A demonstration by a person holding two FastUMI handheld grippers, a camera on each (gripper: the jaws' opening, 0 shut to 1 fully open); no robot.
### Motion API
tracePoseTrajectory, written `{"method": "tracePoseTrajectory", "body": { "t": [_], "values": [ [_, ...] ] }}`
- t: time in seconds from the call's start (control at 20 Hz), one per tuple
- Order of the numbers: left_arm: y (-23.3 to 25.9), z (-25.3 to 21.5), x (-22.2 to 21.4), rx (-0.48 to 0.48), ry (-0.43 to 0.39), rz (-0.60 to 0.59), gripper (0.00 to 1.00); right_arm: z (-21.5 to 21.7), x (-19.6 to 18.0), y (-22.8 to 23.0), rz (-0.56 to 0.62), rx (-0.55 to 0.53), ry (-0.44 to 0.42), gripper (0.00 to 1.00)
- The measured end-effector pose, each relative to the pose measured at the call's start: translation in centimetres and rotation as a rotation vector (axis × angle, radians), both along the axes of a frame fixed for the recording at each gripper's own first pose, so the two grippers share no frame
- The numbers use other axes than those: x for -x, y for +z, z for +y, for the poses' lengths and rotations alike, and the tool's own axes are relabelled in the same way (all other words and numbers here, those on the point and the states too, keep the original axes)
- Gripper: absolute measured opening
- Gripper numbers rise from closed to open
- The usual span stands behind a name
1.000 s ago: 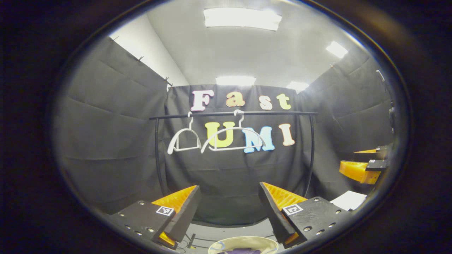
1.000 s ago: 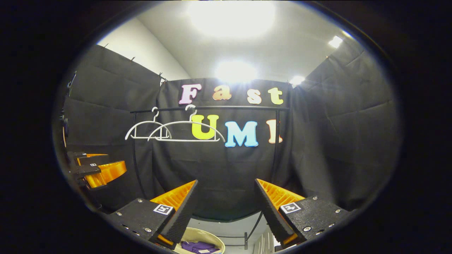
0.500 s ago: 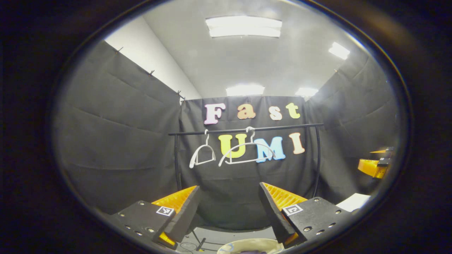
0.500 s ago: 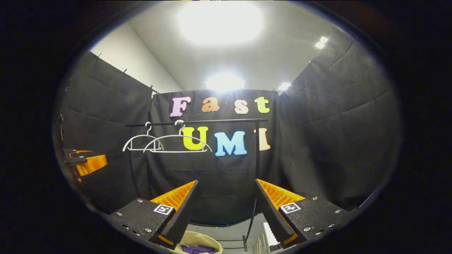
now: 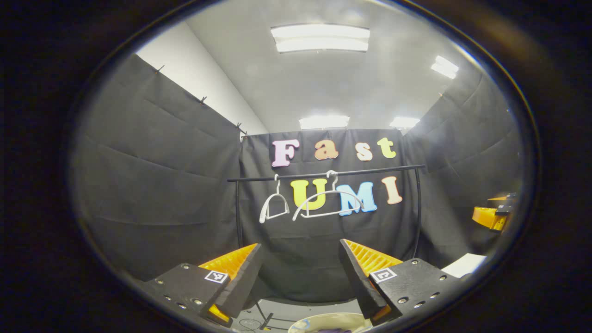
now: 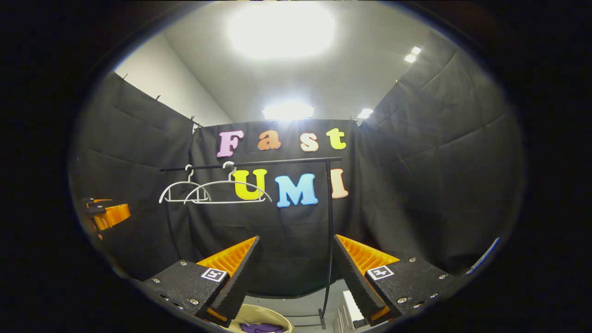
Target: Grasp the clothes on the hanger with both hands and then place them into the laundry hamper below.
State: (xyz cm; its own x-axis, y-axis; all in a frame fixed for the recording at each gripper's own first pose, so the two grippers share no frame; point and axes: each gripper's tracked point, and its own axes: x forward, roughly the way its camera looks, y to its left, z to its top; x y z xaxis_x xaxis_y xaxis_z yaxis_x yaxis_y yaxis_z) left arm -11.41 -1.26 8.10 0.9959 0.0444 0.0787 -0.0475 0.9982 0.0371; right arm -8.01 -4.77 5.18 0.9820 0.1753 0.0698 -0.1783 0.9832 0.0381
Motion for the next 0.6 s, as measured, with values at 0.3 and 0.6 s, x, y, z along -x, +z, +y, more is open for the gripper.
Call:
{"method": "tracePoseTrajectory", "body": {
  "t": [0.3,0.6],
  "values": [
    [-0.26,0.11,-0.31,0.009,0.006,-0.007,1.0,0.81,-0.05,0.97,-0.022,0.021,0.023,0.94],
    [-0.3,0.45,-0.2,0.002,0.012,-0.007,1.0,1.2,-0.31,0.3,-0.003,0.024,0.034,0.92]
  ]
}}
